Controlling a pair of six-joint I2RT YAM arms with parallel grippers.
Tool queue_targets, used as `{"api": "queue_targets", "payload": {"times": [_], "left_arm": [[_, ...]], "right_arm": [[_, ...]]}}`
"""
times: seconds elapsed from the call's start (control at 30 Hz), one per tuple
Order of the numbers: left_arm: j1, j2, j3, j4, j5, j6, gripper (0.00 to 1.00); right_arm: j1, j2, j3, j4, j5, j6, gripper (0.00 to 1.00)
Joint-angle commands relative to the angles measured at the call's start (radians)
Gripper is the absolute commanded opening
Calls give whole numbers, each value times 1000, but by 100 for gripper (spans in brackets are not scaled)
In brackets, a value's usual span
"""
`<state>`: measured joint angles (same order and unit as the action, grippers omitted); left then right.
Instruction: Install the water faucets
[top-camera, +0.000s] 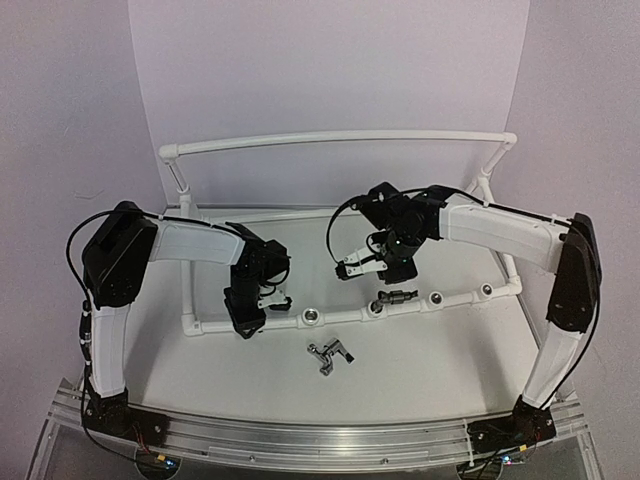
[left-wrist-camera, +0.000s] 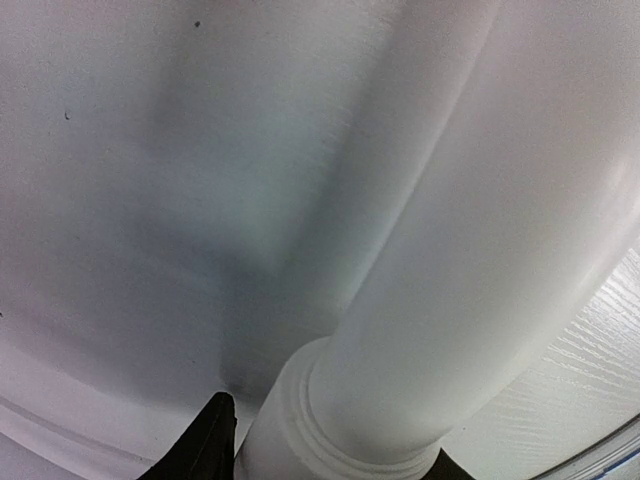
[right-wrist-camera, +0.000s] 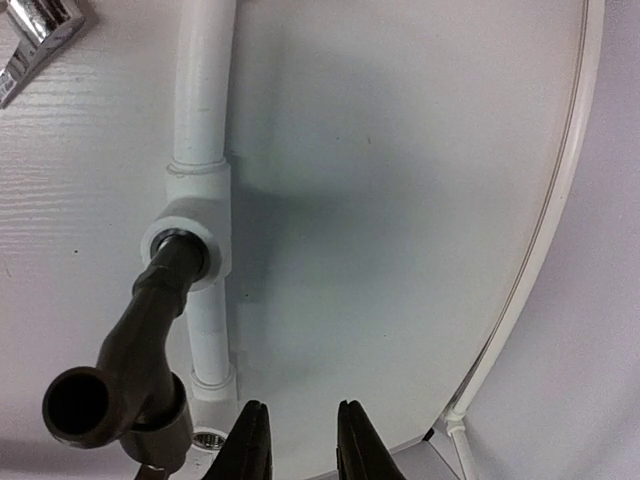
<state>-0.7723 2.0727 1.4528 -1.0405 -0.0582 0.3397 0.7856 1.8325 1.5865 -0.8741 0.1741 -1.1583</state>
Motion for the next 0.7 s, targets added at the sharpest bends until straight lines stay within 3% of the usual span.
{"api": "queue_targets", "payload": {"times": [0.0, 0.13, 0.33, 0.57, 0.67], "left_arm": [[38, 51, 21, 138, 172, -218, 13], [39, 45, 20, 139, 173, -222, 13], [39, 44, 23, 143, 173, -216, 13], [44, 43, 16, 151, 175, -223, 13], [43, 44, 21, 149, 173, -222, 13]], "right_arm": [[-6, 16, 31, -32, 30, 7, 21], [-39, -6, -55, -9, 53, -17, 15], [-113, -103, -158, 11, -11, -50, 13], [-97, -186, -245, 8, -204, -5, 15], [-63, -203, -289, 26, -216, -3, 15]]}}
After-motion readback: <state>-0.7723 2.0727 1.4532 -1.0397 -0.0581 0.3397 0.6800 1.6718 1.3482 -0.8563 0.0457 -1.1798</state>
